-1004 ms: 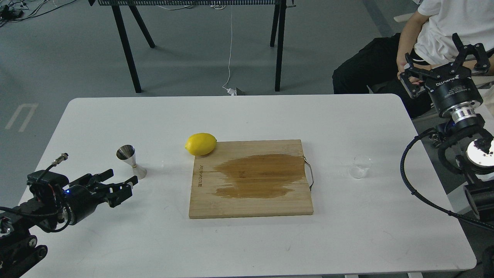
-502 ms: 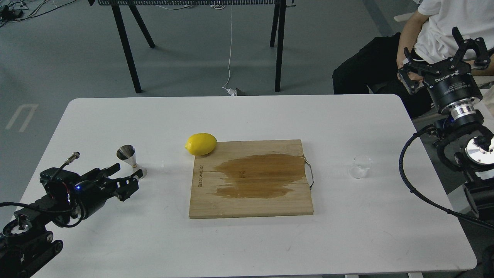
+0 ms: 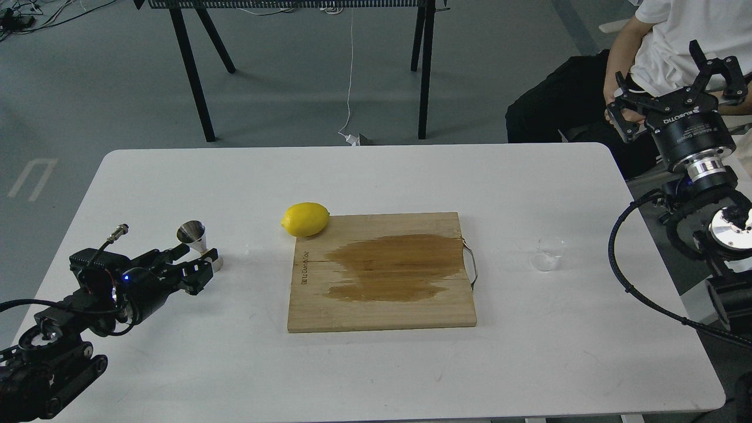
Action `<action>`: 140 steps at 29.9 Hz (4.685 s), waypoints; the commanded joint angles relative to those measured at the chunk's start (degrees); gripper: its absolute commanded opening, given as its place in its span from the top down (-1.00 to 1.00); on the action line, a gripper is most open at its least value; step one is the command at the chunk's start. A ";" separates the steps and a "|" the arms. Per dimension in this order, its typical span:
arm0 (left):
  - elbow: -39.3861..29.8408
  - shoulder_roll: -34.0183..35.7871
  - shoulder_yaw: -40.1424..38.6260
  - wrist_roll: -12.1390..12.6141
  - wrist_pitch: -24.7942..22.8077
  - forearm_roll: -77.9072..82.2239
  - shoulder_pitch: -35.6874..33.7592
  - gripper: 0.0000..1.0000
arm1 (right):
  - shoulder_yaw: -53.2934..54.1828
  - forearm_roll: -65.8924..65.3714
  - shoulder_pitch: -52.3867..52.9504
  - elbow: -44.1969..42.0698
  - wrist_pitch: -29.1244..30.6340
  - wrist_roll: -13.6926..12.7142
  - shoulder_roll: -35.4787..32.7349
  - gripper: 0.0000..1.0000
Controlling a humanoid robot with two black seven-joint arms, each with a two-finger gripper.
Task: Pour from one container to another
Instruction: 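Lower the left gripper beside the metal jigger and close on it, then carry the jigger with the left gripper onto the cutting board, then open the left gripper and release the jigger upright on the board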
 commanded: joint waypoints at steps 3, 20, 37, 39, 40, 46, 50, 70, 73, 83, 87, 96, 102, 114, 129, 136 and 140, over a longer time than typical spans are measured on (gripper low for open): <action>0.18 -0.76 0.01 0.07 -0.08 0.08 -1.07 -0.20 | 0.79 0.00 0.02 -0.08 0.00 0.00 0.05 -0.99; 0.97 -0.94 0.89 -0.10 0.36 0.17 -1.33 0.73 | 1.24 0.09 -0.07 0.01 0.00 0.09 0.05 -0.99; -6.32 1.26 0.80 0.25 4.31 0.25 -9.33 0.84 | 1.76 0.09 -1.48 0.71 0.00 0.18 -2.23 -0.99; -6.50 -0.32 1.24 1.03 4.22 1.74 -11.43 0.84 | 2.11 0.09 -2.61 0.89 0.00 0.96 -3.45 -0.99; -6.50 -1.02 2.11 1.48 4.14 3.23 -12.40 0.84 | 2.29 0.09 -3.23 0.97 0.00 1.32 -4.16 -0.99; -5.98 -9.89 9.14 6.31 4.31 12.49 -17.42 0.86 | 3.87 0.09 -6.31 0.98 0.00 1.85 -6.71 -0.99; -5.54 -14.99 10.73 9.73 4.31 12.49 -17.68 0.86 | 5.36 0.09 -7.45 0.98 0.00 1.85 -8.03 -0.99; 1.49 -25.19 16.44 10.44 3.17 12.49 -16.37 0.82 | 6.51 0.09 -9.21 0.98 0.00 1.85 -9.35 -0.99; 2.90 -27.13 17.50 10.53 3.17 12.49 -16.45 0.82 | 6.51 0.18 -9.21 0.98 0.00 1.85 -9.35 -0.99; 4.48 -28.80 17.59 10.62 3.17 12.49 -16.45 0.67 | 6.60 0.18 -9.48 0.98 0.00 1.85 -9.44 -0.99; 4.57 -28.80 17.59 10.62 3.17 12.49 -16.54 0.55 | 6.51 0.18 -9.56 0.98 0.00 1.85 -9.35 -0.99; 4.66 -28.89 17.59 10.62 3.17 12.49 -16.45 0.44 | 6.51 0.18 -9.65 0.98 0.00 1.85 -9.09 -0.99; 4.66 -28.80 17.67 10.62 3.17 12.49 -16.45 0.13 | 6.51 0.18 -9.57 0.98 0.00 1.85 -8.91 -0.99; 4.22 -28.63 17.67 10.18 3.17 12.49 -16.45 -0.23 | 6.51 0.18 -9.65 0.98 0.00 1.93 -8.56 -0.99; -0.96 -22.30 18.38 8.34 3.43 12.49 -14.43 -0.43 | 6.16 0.09 -9.56 0.98 0.00 1.93 -7.77 -0.99; -11.49 -13.70 17.32 6.85 3.43 12.49 -10.40 -0.49 | 6.51 0.09 -9.56 0.71 0.00 1.85 -7.77 -0.99; -15.90 -8.07 15.22 6.23 3.61 12.49 -7.58 -0.58 | 6.51 0.00 -8.95 -1.13 0.00 1.85 -8.12 -0.99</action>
